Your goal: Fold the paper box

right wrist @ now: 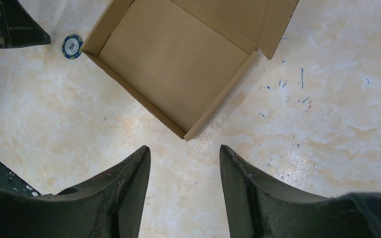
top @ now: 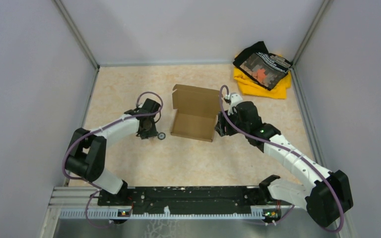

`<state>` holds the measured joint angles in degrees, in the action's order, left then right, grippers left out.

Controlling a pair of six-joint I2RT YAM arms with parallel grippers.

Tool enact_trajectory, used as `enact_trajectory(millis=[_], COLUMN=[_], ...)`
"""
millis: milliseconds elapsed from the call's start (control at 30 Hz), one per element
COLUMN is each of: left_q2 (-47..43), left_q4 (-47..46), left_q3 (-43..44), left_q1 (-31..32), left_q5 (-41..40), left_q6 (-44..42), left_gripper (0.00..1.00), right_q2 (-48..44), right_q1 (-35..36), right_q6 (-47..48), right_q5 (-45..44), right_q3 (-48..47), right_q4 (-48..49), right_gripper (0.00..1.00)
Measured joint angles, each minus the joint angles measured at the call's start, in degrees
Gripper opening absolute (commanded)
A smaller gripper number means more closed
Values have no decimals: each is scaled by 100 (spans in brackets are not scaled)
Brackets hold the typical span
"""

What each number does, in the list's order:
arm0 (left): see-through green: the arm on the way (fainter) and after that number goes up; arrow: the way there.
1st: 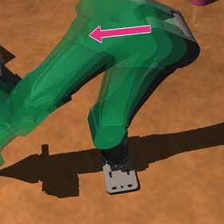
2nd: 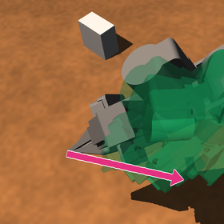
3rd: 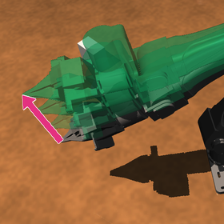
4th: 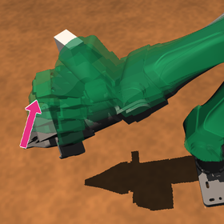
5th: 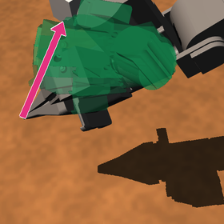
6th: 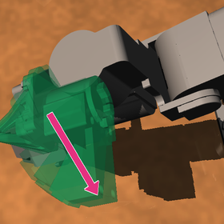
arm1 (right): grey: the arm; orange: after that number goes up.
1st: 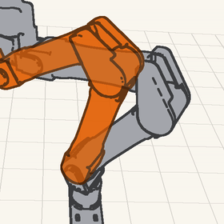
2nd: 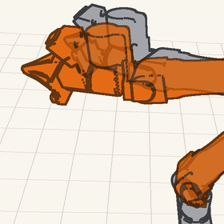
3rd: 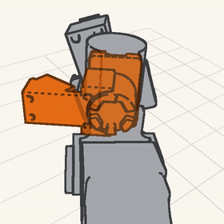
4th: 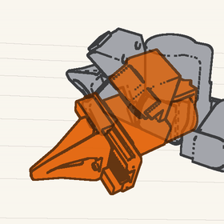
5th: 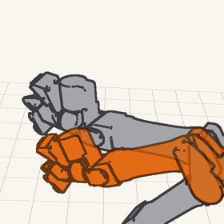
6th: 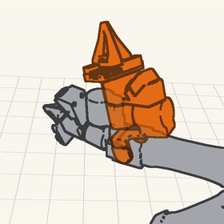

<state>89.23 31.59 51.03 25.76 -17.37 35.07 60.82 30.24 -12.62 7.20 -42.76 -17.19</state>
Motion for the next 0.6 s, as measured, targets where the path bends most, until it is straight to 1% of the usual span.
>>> enact_trajectory(millis=[333, 600], left_q2=[0, 68], left_q4=[46, 44], left_q3=[125, 251], left_q1=[50, 457], left_q5=[175, 302], left_q6=[-42, -17], left_gripper=[57, 62], right_q2=[0, 2], right_q1=[0, 0], right_q6=[0, 0], right_q5=[0, 4], right_q3=[0, 0], right_q4=[0, 2], right_gripper=[53, 53])
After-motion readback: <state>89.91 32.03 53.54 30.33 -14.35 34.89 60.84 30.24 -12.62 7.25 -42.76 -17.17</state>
